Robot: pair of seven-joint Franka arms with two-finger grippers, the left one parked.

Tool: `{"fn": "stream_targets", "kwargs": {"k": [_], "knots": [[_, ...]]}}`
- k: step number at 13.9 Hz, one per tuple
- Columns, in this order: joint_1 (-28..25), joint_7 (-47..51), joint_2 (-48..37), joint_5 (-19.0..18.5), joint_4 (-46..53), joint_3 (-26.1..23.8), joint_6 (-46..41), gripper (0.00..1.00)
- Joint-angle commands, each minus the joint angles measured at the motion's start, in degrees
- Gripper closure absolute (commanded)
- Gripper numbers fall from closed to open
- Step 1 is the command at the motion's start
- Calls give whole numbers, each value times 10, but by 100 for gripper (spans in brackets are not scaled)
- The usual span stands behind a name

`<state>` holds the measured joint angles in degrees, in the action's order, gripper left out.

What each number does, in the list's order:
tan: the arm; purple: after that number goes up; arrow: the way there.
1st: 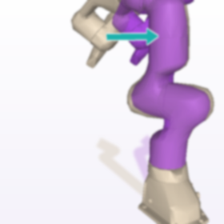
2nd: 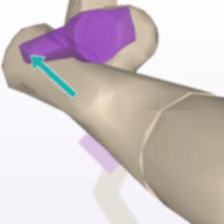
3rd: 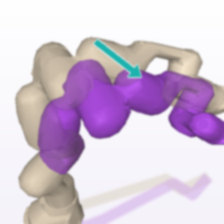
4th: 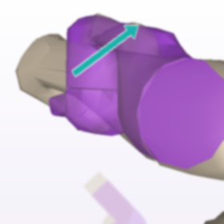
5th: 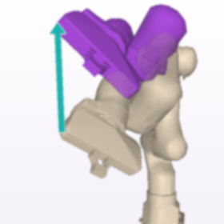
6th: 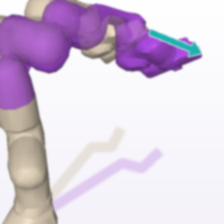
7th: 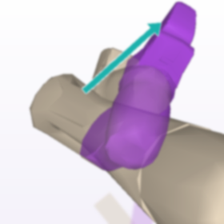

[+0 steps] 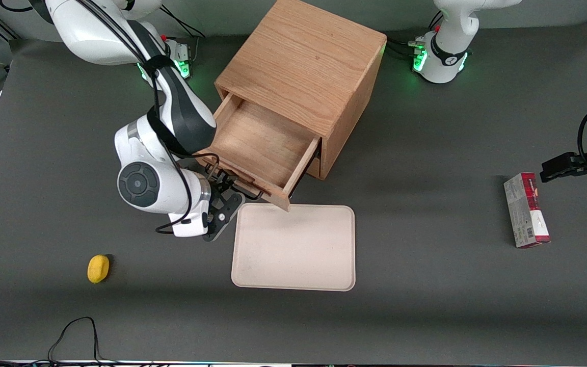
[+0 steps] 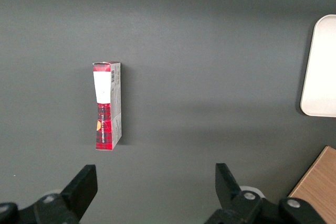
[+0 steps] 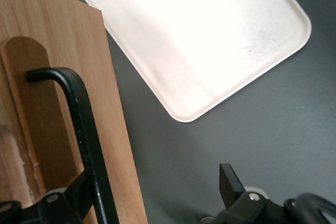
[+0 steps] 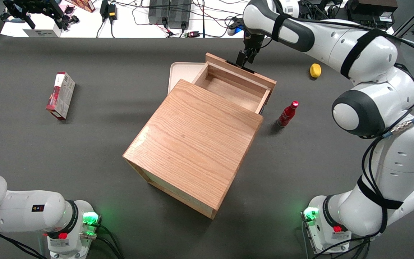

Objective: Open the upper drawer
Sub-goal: 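Pull the handle with the right gripper, sliding the drawer out of the cabinet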

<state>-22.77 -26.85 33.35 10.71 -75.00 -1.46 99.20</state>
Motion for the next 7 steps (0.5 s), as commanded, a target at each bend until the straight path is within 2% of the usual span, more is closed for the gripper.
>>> {"fn": "stream_targets", "kwargs": {"k": [1, 7], "knots": [[15, -20, 25, 5, 43, -1, -2, 0], [38, -22, 38, 4, 64, -1, -1, 0]]}}
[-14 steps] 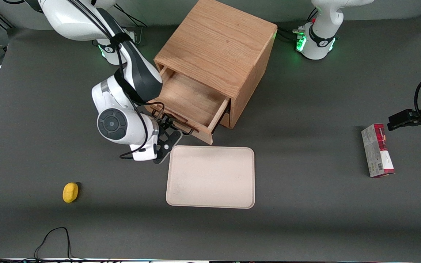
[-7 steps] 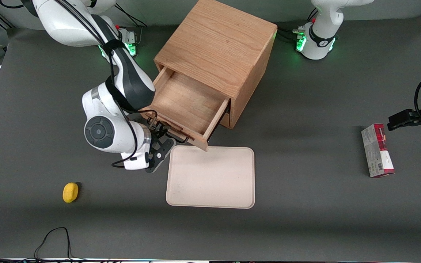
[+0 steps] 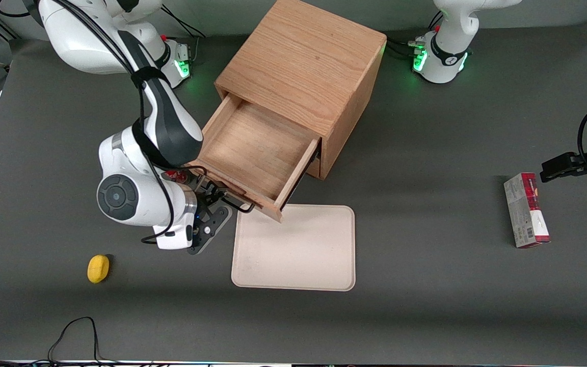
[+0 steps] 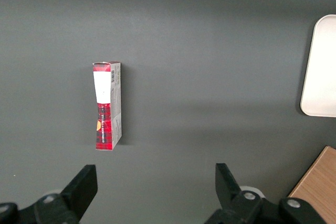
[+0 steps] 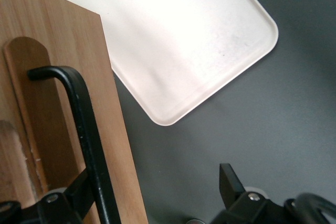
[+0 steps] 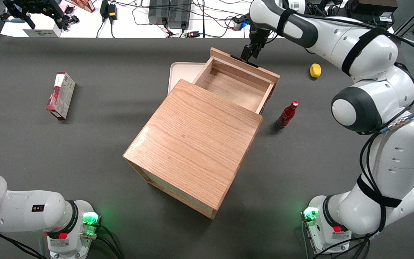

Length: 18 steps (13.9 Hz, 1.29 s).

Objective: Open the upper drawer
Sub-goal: 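Pull the handle with the right gripper, sliding the drawer out of the cabinet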

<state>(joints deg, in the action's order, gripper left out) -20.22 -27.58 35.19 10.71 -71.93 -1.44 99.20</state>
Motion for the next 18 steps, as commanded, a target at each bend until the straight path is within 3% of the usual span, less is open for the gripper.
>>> {"fn": "stream_targets", "kwargs": {"k": [1, 18], "knots": [[15, -15, 21, 4, 36, -1, -1, 0], [54, -14, 30, 4, 79, -1, 13, 0]]}}
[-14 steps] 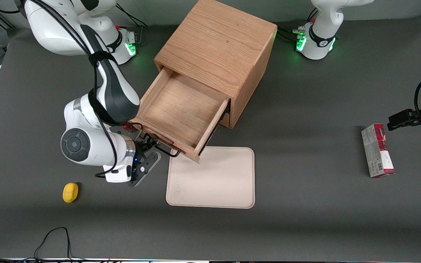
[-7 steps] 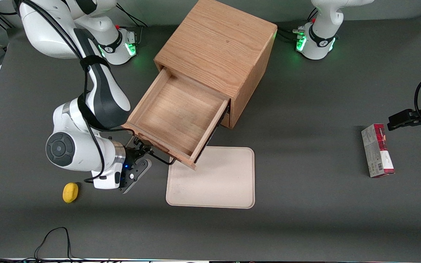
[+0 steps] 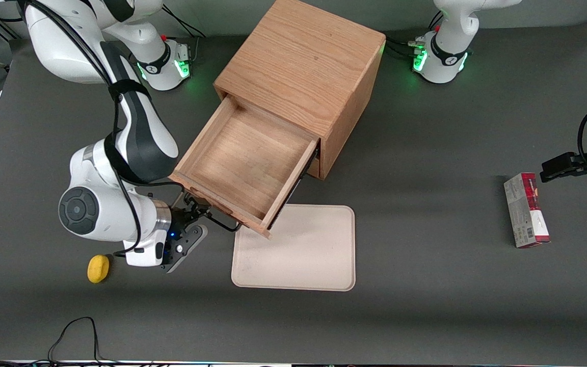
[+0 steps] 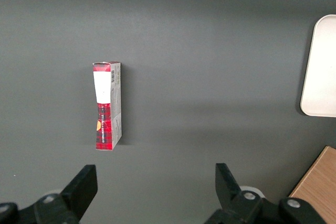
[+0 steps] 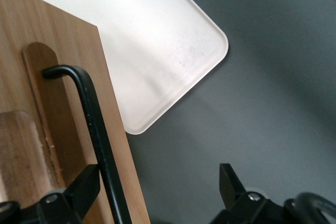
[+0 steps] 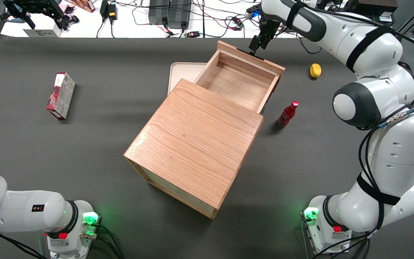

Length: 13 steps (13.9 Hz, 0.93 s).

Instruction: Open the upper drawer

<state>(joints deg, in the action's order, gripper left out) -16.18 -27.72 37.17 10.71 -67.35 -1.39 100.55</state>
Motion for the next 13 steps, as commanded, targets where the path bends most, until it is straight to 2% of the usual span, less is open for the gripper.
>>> {"fn": "stream_targets", "kwargs": {"k": [1, 7, 13], "knots": [[13, -12, 5, 4, 35, -1, -10, 0], [17, -14, -23, 4, 79, 11, -112, 0], [11, 16, -194, -41, -120, 38, -138, 0]]}}
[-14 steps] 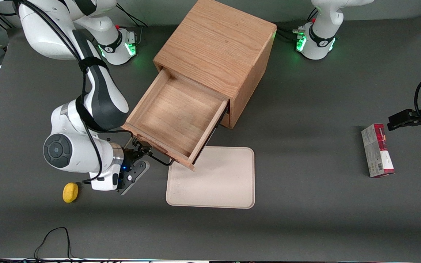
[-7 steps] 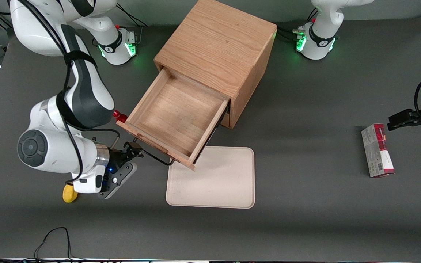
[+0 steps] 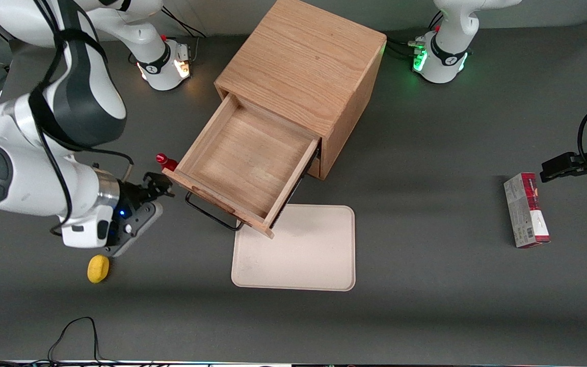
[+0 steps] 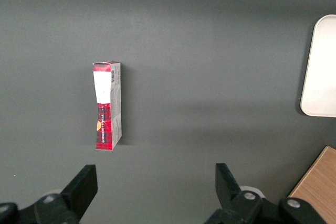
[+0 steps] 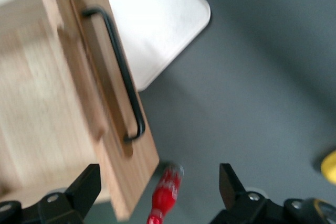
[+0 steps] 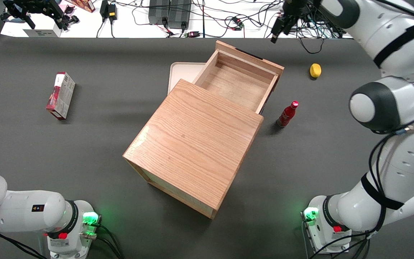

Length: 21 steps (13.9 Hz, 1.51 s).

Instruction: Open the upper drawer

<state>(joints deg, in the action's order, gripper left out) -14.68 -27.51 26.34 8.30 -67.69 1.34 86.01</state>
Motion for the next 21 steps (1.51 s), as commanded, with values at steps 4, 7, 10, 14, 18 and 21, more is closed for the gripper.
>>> {"fn": "stream_targets", "kwargs": {"k": [4, 7, 10, 14, 18, 21], "knots": [[-3, 204, -174, -47, -211, 10, 10, 0], [0, 228, -222, -42, -257, 27, 22, 0], [-1, 229, -256, -33, -274, 60, 32, 0], [-2, 229, -270, -39, -294, 78, 60, 0], [40, 227, -284, -43, -307, 68, 69, 0], [93, 221, -290, -43, -312, 25, 67, 0]]}}
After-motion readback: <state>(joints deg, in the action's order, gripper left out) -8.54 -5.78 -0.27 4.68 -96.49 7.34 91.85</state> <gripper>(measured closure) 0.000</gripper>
